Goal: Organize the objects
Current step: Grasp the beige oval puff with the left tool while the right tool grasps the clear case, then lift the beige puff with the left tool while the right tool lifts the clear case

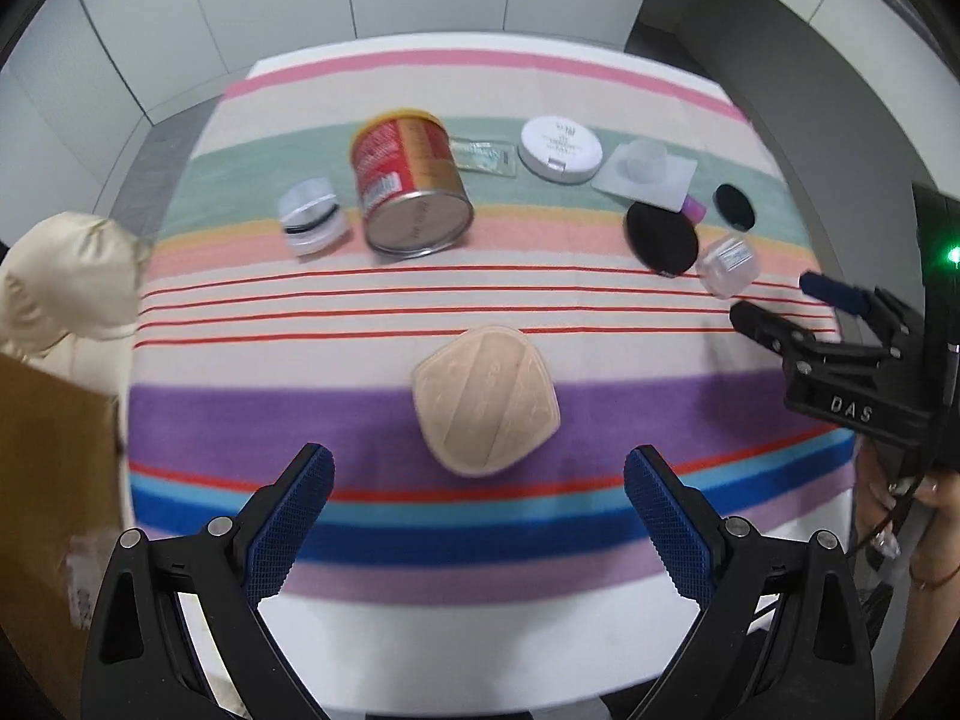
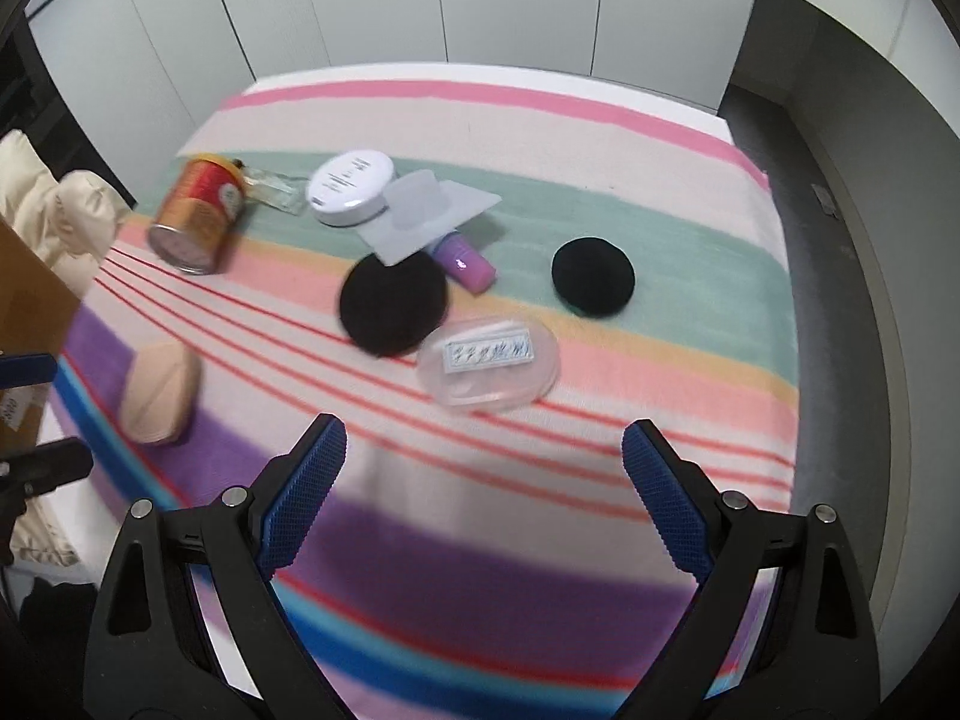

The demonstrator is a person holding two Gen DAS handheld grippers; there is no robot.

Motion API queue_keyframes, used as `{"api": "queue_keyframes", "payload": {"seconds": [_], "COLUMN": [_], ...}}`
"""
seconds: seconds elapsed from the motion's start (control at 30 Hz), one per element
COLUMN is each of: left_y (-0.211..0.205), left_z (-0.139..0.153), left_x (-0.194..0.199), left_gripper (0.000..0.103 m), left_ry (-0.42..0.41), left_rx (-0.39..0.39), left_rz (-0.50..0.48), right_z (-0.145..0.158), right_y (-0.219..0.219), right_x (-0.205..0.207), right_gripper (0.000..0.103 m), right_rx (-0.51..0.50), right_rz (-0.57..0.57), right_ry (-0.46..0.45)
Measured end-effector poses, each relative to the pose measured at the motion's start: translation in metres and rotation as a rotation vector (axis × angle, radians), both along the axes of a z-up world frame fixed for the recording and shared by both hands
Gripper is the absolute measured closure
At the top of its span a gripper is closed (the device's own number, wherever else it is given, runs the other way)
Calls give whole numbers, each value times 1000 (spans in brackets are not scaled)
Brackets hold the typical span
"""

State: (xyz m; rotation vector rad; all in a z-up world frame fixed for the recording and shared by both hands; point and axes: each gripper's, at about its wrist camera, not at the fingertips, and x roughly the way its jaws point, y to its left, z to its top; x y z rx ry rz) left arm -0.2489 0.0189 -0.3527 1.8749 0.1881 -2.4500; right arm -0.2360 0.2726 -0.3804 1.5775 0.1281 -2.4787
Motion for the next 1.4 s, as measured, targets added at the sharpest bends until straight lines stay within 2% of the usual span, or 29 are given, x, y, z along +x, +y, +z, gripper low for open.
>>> {"api": "queue_keyframes", "payload": {"seconds": [0.07, 0.17, 0.27, 0.43, 0.6, 0.63, 0.67, 0.73, 0.8, 0.87, 1.0, 1.23, 1.4], "left_y": [1, -2, -1, 4, 2, 0, -3, -5, -7, -8, -10, -17, -26], "left_z": [-10, -22, -29, -38, -51, -52, -51, -47, -44, -44, -44, -37, -33], "left_x": [-7, -13, -16, -21, -26, -26, -25, -21, -20, -20, -21, -21, -18], "left_gripper": [5, 5, 5, 5, 7, 9, 12, 29, 39, 43, 60, 63, 63], "left_ry": [-7, -19, -2, 2, -13, -10, 8, 43, 68, 68, 68, 75, 75], "left_rx": [-4, 31, 53, 20, -14, 0, 5, 13, 62, 65, 63, 78, 108], "left_rz": [0, 16, 11, -20, -16, -5, 5, 21, 25, 33, 33, 44, 69], "right_z": [-9, -15, -18, -22, -20, -19, -18, -15, -15, -15, -14, -10, -4], "right_y": [-1, -2, -4, -7, -10, -10, -10, -11, -12, -11, -10, -8, -6], "right_x": [-10, -17, -20, -21, -19, -18, -18, -17, -16, -16, -16, -11, -12], "right_gripper": [8, 8, 8, 8, 15, 20, 30, 42, 42, 42, 42, 42, 42], "right_rx": [-3, -1, -3, 7, 31, 31, 31, 37, 39, 37, 39, 16, 53], "right_rz": [7, 14, 20, 25, 34, 35, 35, 30, 26, 16, -18, -51, -89], "right_ry": [-9, -8, 3, 14, 41, 45, 50, 55, 57, 56, 36, 13, -16]}}
